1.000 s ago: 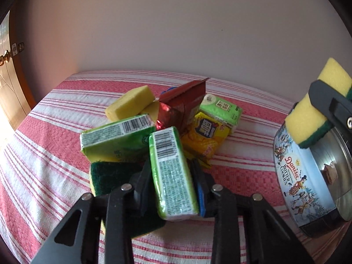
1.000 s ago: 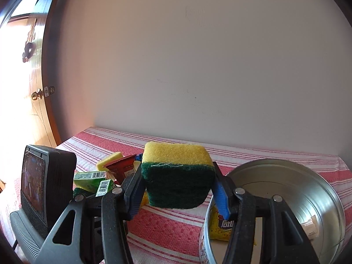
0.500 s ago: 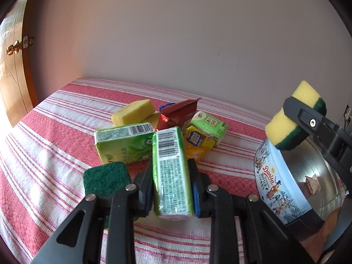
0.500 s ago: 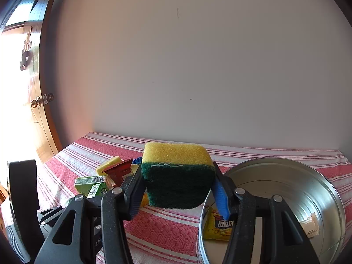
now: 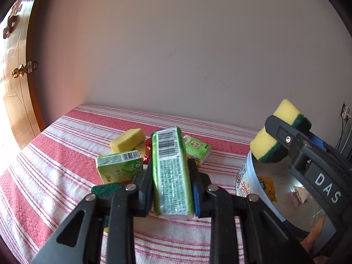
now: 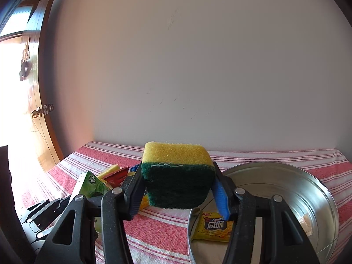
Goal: Organize objects
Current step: 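Carry the sponge and carton into the silver tin and open both tools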
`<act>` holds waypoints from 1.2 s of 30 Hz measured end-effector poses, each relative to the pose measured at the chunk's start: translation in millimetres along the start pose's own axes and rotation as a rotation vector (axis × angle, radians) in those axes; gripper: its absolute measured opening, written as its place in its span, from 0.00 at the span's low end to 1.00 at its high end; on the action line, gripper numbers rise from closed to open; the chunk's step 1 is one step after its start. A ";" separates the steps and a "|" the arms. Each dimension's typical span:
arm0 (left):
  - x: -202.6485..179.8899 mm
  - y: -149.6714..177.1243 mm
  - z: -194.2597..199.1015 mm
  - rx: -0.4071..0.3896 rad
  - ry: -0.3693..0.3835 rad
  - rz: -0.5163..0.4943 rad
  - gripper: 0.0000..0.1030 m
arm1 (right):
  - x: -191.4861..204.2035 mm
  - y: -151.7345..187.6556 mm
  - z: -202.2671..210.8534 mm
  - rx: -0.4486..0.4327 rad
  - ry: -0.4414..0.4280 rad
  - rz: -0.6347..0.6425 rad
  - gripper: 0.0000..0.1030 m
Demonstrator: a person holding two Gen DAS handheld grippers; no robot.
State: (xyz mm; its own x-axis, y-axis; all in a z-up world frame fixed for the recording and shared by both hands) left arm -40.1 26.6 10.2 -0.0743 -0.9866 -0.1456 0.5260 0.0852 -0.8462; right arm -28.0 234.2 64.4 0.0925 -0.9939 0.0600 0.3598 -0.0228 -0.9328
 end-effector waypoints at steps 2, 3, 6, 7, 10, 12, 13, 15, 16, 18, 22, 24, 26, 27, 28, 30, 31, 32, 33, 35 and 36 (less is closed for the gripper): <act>-8.6 -1.9 2.5 -0.004 0.005 -0.007 0.25 | -5.5 -1.1 2.6 -0.004 0.002 -0.011 0.56; -12.3 -3.2 2.8 -0.004 0.007 -0.012 0.25 | -8.0 -1.6 3.5 -0.006 0.004 -0.015 0.56; -24.2 -4.4 6.9 -0.009 0.016 -0.023 0.25 | -17.0 -2.1 6.7 -0.012 0.013 -0.023 0.56; -28.3 -4.9 8.5 -0.011 0.020 -0.027 0.25 | -20.4 -2.0 7.5 -0.014 0.018 -0.025 0.56; -42.2 -6.1 11.6 -0.016 0.032 -0.042 0.25 | -32.1 -1.5 11.3 -0.019 0.035 -0.032 0.56; -51.1 -6.4 12.0 -0.018 0.042 -0.054 0.25 | -40.8 -0.8 13.1 -0.021 0.050 -0.035 0.56; -56.2 -6.3 12.1 -0.019 0.047 -0.061 0.25 | -45.2 -0.7 13.8 -0.021 0.058 -0.037 0.56; -62.5 -5.3 9.8 -0.020 0.060 -0.074 0.25 | -55.7 -0.5 15.5 -0.019 0.071 -0.044 0.56; -67.9 -5.0 9.4 -0.020 0.069 -0.082 0.25 | -60.9 -0.4 16.5 -0.020 0.079 -0.047 0.56; -79.3 -3.7 8.5 -0.019 0.084 -0.099 0.25 | -70.2 0.1 18.6 -0.023 0.095 -0.051 0.56; -107.7 -0.9 5.7 -0.012 0.115 -0.137 0.25 | -87.3 2.2 19.6 -0.015 0.131 -0.052 0.56; -120.8 0.8 1.4 -0.004 0.127 -0.160 0.25 | -93.4 2.6 16.0 -0.008 0.142 -0.059 0.56; -133.0 1.9 -3.8 0.003 0.137 -0.179 0.25 | -103.9 2.9 17.5 -0.005 0.157 -0.068 0.56; -139.3 2.0 -5.3 0.007 0.143 -0.186 0.25 | -109.6 2.9 18.5 -0.004 0.167 -0.072 0.56; -145.0 2.2 -7.7 0.010 0.149 -0.195 0.25 | -114.9 3.0 18.8 -0.002 0.178 -0.077 0.56; -156.5 2.8 -11.0 0.010 0.155 -0.218 0.25 | -125.7 3.4 18.9 0.006 0.198 -0.086 0.56; -161.6 3.1 -12.5 0.008 0.156 -0.229 0.25 | -130.8 3.7 18.6 0.011 0.209 -0.091 0.56; -166.2 3.4 -14.2 0.007 0.156 -0.239 0.25 | -136.4 4.3 17.2 0.017 0.219 -0.097 0.56; -170.2 3.6 -15.6 0.005 0.156 -0.247 0.25 | -141.1 4.6 16.6 0.022 0.226 -0.105 0.56; -177.2 3.7 -19.4 0.005 0.151 -0.262 0.25 | -152.6 5.0 17.9 0.032 0.240 -0.124 0.56; -179.5 3.4 -21.9 0.007 0.148 -0.266 0.25 | -156.9 5.2 17.9 0.037 0.244 -0.133 0.56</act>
Point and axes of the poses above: each gripper's, at about its wrist camera, not at the fingertips, and z roughly against the way its jaws point, x to its left, y to its underside, the point moved 3 cm from there along -z, roughly the way its jaws point, and after that the axes turned 2 degrees about y, right-handed, at the moved point
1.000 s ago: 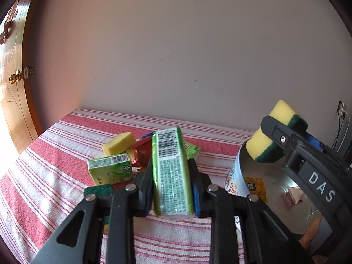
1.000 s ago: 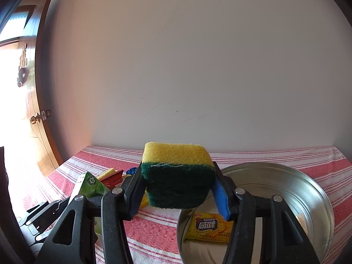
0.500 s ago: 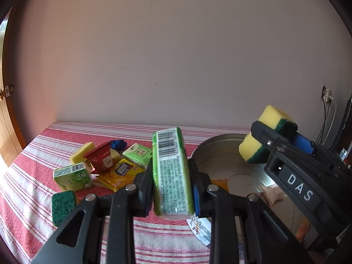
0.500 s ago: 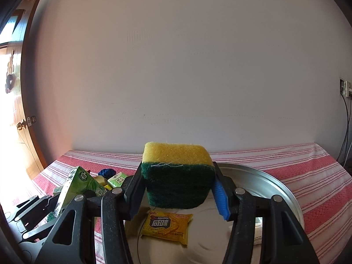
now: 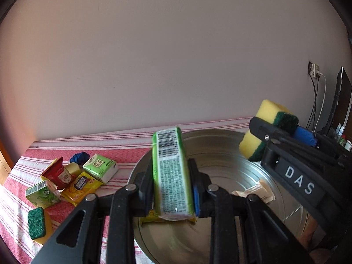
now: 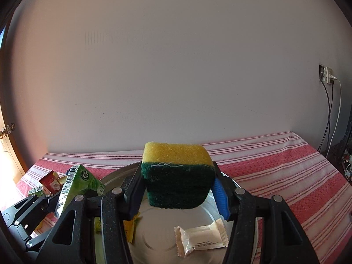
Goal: Organize objects
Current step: 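Carry the sponge and carton into the silver tin and open both tools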
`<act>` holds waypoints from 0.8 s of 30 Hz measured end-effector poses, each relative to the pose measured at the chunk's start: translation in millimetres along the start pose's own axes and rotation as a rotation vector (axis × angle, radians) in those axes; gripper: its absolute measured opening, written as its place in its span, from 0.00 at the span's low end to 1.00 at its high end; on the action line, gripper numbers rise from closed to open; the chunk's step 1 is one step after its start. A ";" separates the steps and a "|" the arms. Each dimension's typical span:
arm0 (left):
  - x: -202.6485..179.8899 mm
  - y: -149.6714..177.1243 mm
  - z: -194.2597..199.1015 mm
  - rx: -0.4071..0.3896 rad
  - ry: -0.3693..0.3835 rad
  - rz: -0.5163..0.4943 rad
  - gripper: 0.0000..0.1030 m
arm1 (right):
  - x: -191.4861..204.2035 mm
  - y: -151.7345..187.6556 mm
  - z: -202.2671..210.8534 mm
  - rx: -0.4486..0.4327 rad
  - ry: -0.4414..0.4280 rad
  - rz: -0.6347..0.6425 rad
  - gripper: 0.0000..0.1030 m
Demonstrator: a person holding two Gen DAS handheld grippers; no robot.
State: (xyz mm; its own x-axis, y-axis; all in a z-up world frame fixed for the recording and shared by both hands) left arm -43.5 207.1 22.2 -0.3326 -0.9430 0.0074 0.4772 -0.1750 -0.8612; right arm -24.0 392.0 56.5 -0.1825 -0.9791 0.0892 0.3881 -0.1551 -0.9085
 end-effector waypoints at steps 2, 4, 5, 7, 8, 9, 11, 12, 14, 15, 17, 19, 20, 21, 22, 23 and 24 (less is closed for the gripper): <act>-4.6 -0.6 -4.8 0.007 -0.004 -0.008 0.25 | -8.5 -0.7 -1.2 0.011 0.014 -0.011 0.56; -7.0 -0.2 -10.7 0.014 -0.009 -0.015 0.25 | -12.8 -0.7 -3.4 0.021 0.031 -0.014 0.56; -7.8 0.2 -13.9 0.020 -0.012 -0.017 0.25 | -13.9 -0.3 -4.6 0.027 0.039 -0.013 0.56; -7.8 0.8 -22.8 0.033 -0.015 -0.017 0.25 | -14.7 0.4 -6.5 0.042 0.053 -0.010 0.56; -7.9 1.4 -25.4 0.039 -0.015 -0.015 0.25 | -14.5 0.6 -8.5 0.051 0.058 -0.010 0.56; -7.8 2.2 -27.9 0.046 -0.016 -0.014 0.25 | -12.7 2.9 -11.1 0.062 0.060 -0.008 0.56; -8.1 3.5 -33.1 0.059 -0.020 -0.016 0.25 | -12.5 4.4 -14.2 0.084 0.056 -0.005 0.56; -8.2 4.2 -35.3 0.064 -0.023 -0.017 0.25 | -11.9 4.2 -14.7 0.086 0.055 -0.004 0.56; -7.6 5.4 -39.0 0.072 -0.032 -0.020 0.25 | -9.5 4.6 -14.6 0.085 0.062 0.002 0.56; -8.6 5.9 -40.7 0.075 -0.036 -0.022 0.25 | -8.2 4.9 -14.9 0.088 0.065 0.008 0.56; -10.2 6.7 -43.4 0.083 -0.039 -0.020 0.25 | -5.2 4.6 -12.7 0.092 0.063 0.016 0.56; -9.3 6.2 -44.1 0.082 -0.036 -0.016 0.25 | -4.5 4.3 -12.3 0.092 0.063 0.020 0.56; -9.1 5.9 -44.3 0.078 -0.042 -0.022 0.25 | -3.9 4.2 -12.0 0.093 0.063 0.021 0.56; -8.3 5.3 -46.0 0.075 -0.051 -0.029 0.25 | -4.0 4.2 -12.3 0.095 0.063 0.022 0.56; -9.1 5.4 -44.1 0.073 -0.056 -0.033 0.25 | -4.2 3.9 -12.8 0.097 0.062 0.022 0.56; -9.3 5.3 -43.1 0.073 -0.054 -0.032 0.25 | -9.2 5.1 -17.7 0.098 0.062 0.020 0.56; -9.1 5.1 -43.4 0.073 -0.054 -0.031 0.25 | -9.2 5.2 -17.7 0.099 0.062 0.019 0.56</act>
Point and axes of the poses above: each gripper's, at about its wrist camera, not at the fingertips, and z roughly against the way its jaws point, x to its left, y to its underside, the point moved 3 cm from there along -z, roughly the way its jaws point, and after that the axes turned 2 degrees about y, right-handed, at the moved point
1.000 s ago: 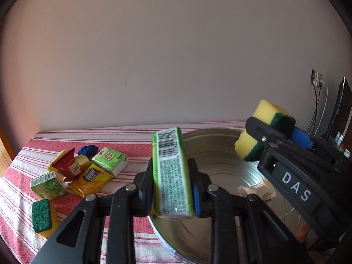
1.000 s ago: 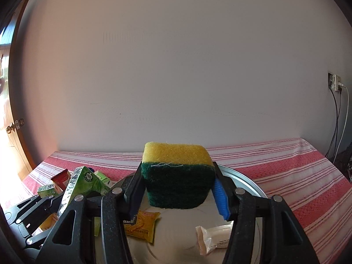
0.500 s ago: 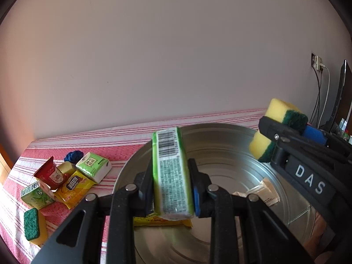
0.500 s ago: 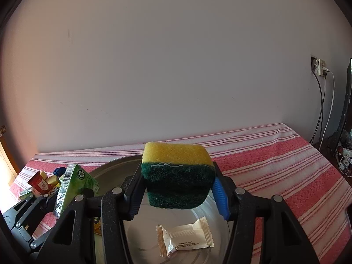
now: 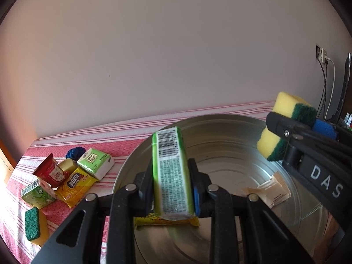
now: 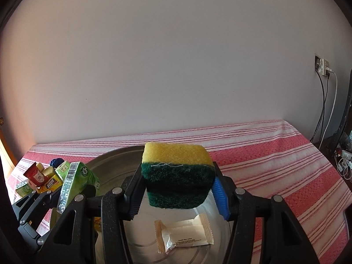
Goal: Organize objects
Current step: 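Carry the sponge and carton into the silver tin and open both tools, then move both open tools back from the tin to the pile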
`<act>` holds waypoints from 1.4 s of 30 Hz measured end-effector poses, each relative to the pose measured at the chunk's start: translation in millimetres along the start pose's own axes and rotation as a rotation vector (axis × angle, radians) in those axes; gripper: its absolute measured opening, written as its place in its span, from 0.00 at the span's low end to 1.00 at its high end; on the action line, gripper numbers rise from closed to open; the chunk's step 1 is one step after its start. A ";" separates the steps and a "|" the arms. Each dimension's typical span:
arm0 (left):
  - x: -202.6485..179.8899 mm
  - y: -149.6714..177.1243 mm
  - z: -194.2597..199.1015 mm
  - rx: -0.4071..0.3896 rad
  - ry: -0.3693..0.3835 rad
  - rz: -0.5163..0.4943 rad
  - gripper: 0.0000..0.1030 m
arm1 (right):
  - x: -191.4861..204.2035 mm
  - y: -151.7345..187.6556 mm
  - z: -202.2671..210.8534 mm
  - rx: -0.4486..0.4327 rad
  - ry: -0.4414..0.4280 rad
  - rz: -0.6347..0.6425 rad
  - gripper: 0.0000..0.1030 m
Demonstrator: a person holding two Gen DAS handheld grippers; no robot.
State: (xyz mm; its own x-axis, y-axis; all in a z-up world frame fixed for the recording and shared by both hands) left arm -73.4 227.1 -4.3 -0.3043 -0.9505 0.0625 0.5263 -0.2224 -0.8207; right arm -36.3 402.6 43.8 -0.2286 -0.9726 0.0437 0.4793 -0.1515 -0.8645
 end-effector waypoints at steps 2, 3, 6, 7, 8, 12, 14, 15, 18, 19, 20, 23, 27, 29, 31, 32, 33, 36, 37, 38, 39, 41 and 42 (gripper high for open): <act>-8.8 2.5 9.4 0.000 0.001 0.002 0.25 | -0.6 -0.3 -1.2 0.003 0.000 0.000 0.57; -8.9 2.5 9.3 0.001 0.001 0.004 0.25 | -1.4 0.2 -2.1 0.005 0.001 -0.001 0.57; -5.8 3.0 10.3 0.003 -0.003 0.013 0.29 | -4.0 0.3 -3.6 0.013 0.008 -0.011 0.60; -5.4 2.4 11.4 0.000 0.001 0.020 0.29 | -5.3 0.2 -3.7 0.015 0.005 -0.019 0.65; -3.4 1.8 12.4 -0.009 0.000 0.026 0.38 | -6.9 0.1 -3.1 0.013 0.002 -0.030 0.69; -1.3 -1.6 25.6 -0.060 0.005 0.062 0.86 | -14.0 -1.1 -1.4 0.008 -0.007 -0.073 0.75; 1.0 -2.4 31.1 -0.083 0.009 0.075 0.88 | -18.1 -1.7 -0.8 0.005 -0.008 -0.097 0.76; 2.7 -2.3 33.1 -0.090 0.008 0.080 0.88 | -20.8 -2.0 -0.1 0.001 -0.008 -0.113 0.76; 8.1 -2.4 54.8 -0.116 -0.026 0.109 0.88 | -32.0 -4.6 7.0 -0.034 -0.002 -0.173 0.76; 13.2 -2.2 56.8 -0.122 -0.040 0.125 0.88 | -36.5 -5.4 11.0 -0.054 0.003 -0.192 0.76; 15.3 -3.4 55.9 -0.126 -0.052 0.143 0.89 | -40.5 -6.0 14.5 -0.072 0.011 -0.212 0.77; 29.9 -1.8 59.5 -0.135 -0.083 0.190 0.91 | -50.2 -6.6 22.1 -0.114 0.024 -0.266 0.83; 38.7 4.1 60.3 -0.127 -0.118 0.199 0.91 | -53.4 -6.9 24.5 -0.139 0.039 -0.286 0.83; 44.2 5.7 57.3 -0.121 -0.127 0.196 0.91 | -50.1 -6.9 23.2 -0.139 0.042 -0.279 0.83; 43.9 7.8 60.3 -0.120 -0.137 0.189 0.91 | -45.0 -6.5 21.5 -0.144 0.049 -0.262 0.83; 44.5 8.4 60.8 -0.120 -0.140 0.187 0.91 | -42.4 -6.3 21.9 -0.149 0.054 -0.252 0.83; 46.0 7.5 51.9 -0.119 -0.141 0.185 0.92 | -40.1 -5.9 22.8 -0.158 0.058 -0.243 0.83; 53.2 10.0 56.7 -0.123 -0.145 0.193 0.94 | -32.5 -5.0 27.7 -0.194 0.064 -0.215 0.83; 55.2 10.9 58.3 -0.123 -0.147 0.195 0.95 | -29.7 -4.8 29.8 -0.206 0.066 -0.207 0.83; 63.2 16.1 56.9 -0.123 -0.151 0.198 0.95 | -27.2 -4.3 32.0 -0.217 0.066 -0.202 0.83; 56.9 15.1 69.1 -0.122 -0.156 0.197 0.95 | -24.5 -3.7 34.0 -0.227 0.063 -0.200 0.83; 64.0 19.8 69.1 -0.116 -0.169 0.200 0.95 | -21.3 -1.9 37.0 -0.242 0.045 -0.206 0.83; 67.0 21.4 69.7 -0.112 -0.174 0.203 0.95 | -20.1 -0.8 38.5 -0.250 0.035 -0.211 0.83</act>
Point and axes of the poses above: each gripper's, at about its wrist camera, not at the fingertips, and z roughly against the way its jaws point, x to its left, y to its underside, the point moved 3 cm from there along -z, roughly the way its jaws point, and after that the axes turned 2 degrees about y, right-handed, at the moved point
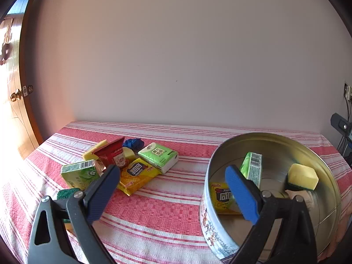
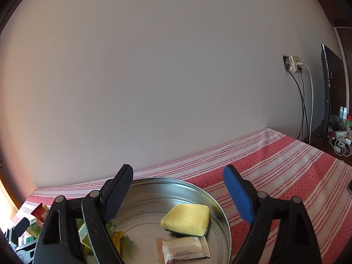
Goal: Organize objects
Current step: 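Move both open tools back from the tin to the pile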
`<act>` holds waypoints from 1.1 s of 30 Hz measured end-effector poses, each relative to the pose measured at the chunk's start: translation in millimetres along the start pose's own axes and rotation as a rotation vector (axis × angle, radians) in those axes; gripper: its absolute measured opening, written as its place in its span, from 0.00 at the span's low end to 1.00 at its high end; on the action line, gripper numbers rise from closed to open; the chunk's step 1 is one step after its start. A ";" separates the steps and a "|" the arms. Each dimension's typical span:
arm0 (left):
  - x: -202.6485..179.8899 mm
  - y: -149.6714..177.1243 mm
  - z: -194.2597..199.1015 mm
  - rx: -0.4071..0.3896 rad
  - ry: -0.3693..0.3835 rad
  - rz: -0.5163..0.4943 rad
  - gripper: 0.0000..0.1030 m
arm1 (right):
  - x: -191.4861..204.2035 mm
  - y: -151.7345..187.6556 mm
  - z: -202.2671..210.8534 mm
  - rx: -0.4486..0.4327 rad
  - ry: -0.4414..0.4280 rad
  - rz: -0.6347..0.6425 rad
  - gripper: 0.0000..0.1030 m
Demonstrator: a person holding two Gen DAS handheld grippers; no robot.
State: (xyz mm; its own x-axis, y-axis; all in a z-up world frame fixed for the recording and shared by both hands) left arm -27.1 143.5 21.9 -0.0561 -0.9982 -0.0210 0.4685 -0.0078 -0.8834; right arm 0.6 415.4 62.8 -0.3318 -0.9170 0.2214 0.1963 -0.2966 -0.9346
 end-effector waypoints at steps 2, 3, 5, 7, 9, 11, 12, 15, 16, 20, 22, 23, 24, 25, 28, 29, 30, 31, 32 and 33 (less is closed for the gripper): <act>10.4 3.1 -3.1 0.004 -0.013 0.004 0.95 | 2.3 3.2 4.4 -0.014 -0.016 -0.024 0.83; 14.0 3.7 -2.8 0.005 -0.020 0.005 0.95 | 3.4 4.7 6.2 -0.017 -0.029 -0.039 0.83; 22.7 6.2 -3.9 0.008 -0.031 0.007 0.95 | 6.6 8.3 9.3 -0.025 -0.057 -0.062 0.83; 30.7 7.4 -3.4 0.011 -0.040 0.014 0.95 | 10.9 11.3 11.7 -0.038 -0.073 -0.060 0.83; 38.9 8.7 -3.6 0.019 -0.047 0.024 0.95 | 17.0 13.5 14.3 -0.052 -0.072 -0.036 0.84; 45.9 10.1 -3.5 0.026 -0.054 0.029 0.95 | 24.1 16.6 19.2 -0.078 -0.062 -0.009 0.84; 49.8 10.9 -3.6 0.030 -0.058 0.029 0.95 | 28.7 18.0 21.7 -0.087 -0.059 0.007 0.84; 62.1 12.7 -5.6 0.041 -0.078 0.036 0.95 | 44.0 24.1 25.3 -0.093 -0.067 0.052 0.88; 66.5 13.4 -5.9 0.045 -0.082 0.042 0.95 | 49.6 26.5 25.2 -0.088 -0.073 0.068 0.88; 87.2 17.0 -9.1 0.059 -0.109 0.065 0.95 | 73.3 35.3 25.5 -0.073 -0.090 0.142 0.88; 97.3 18.7 -11.2 0.067 -0.120 0.077 0.95 | 86.2 38.6 26.9 -0.075 -0.100 0.177 0.88; 102.4 19.7 -12.4 0.072 -0.123 0.082 0.95 | 91.9 40.5 28.2 -0.074 -0.104 0.194 0.88; 107.1 20.4 -13.0 0.076 -0.128 0.087 0.95 | 98.2 42.7 28.5 -0.070 -0.106 0.208 0.88; 111.7 21.3 -13.4 0.079 -0.133 0.089 0.95 | 104.8 45.1 28.2 -0.061 -0.107 0.220 0.88; 126.1 24.0 -15.2 0.089 -0.154 0.089 0.95 | 122.7 53.2 23.3 -0.010 -0.107 0.247 0.88; 131.0 24.9 -15.6 0.093 -0.163 0.090 0.95 | 128.1 56.5 22.2 0.002 -0.102 0.253 0.88; 136.2 26.1 -16.5 0.098 -0.172 0.094 0.95 | 133.9 58.7 21.7 0.009 -0.097 0.259 0.88; 142.3 27.7 -17.4 0.105 -0.181 0.100 0.95 | 139.9 60.7 21.6 0.015 -0.096 0.268 0.88; 148.6 29.2 -18.2 0.114 -0.188 0.109 0.95 | 146.0 62.6 21.4 0.021 -0.096 0.278 0.88; 154.3 30.7 -19.7 0.123 -0.194 0.120 0.95 | 151.1 64.2 20.2 0.030 -0.096 0.290 0.88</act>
State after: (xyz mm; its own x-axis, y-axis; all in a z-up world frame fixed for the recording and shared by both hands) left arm -38.8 -9.6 -17.7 0.1711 -0.9850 -0.0220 0.5657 0.1165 -0.8164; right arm -18.3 252.5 41.9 -0.1696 -0.9851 -0.0271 0.2973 -0.0249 -0.9545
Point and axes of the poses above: each gripper's, at about its wrist camera, not at the fingertips, and z roughly against the way its jaws point, x to its left, y to its underside, the point moved 3 cm from there along -z, roughly the way its jaws point, and after that the axes turned 2 degrees about y, right-handed, at the moved point
